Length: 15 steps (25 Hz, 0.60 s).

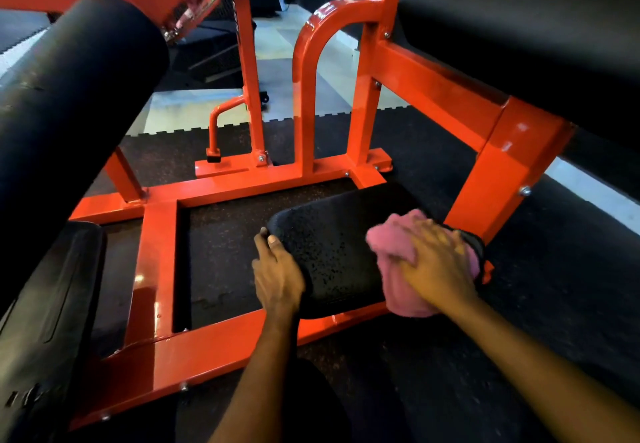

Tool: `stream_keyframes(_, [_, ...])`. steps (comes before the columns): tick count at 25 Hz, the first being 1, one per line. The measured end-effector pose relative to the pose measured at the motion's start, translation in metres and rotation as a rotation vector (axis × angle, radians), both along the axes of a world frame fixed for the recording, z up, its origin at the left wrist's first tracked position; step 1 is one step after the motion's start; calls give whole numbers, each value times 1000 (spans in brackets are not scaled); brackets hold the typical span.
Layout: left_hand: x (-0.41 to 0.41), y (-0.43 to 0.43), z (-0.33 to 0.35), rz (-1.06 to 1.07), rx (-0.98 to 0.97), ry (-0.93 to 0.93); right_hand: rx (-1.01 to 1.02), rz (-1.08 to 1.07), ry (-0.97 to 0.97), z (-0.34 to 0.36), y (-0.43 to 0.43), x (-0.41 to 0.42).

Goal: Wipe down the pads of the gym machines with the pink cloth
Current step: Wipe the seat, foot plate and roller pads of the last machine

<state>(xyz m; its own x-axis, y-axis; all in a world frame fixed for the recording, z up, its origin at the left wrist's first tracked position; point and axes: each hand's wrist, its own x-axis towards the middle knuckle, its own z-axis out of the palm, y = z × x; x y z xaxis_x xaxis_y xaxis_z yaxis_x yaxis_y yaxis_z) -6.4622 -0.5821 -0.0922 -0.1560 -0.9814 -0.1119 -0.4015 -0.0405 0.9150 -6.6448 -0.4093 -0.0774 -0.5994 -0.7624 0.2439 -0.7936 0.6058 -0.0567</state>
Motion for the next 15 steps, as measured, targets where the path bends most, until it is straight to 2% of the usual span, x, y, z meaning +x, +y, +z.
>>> stream_keyframes(3, [1, 0, 1, 12, 23, 13, -19, -345, -128, 14, -53, -6])
stream_keyframes(4, [1, 1, 1, 14, 30, 21, 2, -343, -112, 15, -70, 8])
stream_keyframes(6, [2, 3, 4, 21, 40, 38, -2, -156, -50, 6, -81, 37])
stream_keyframes(9, [4, 5, 9, 10, 52, 44, -4, 45, -83, 0, -53, 61])
stream_keyframes(12, [3, 6, 11, 9, 60, 12, 28, -62, -86, 1, -73, 47])
stream_keyframes(15, [2, 8, 11, -7, 56, -10, 82, -111, -111, 6, -144, 17])
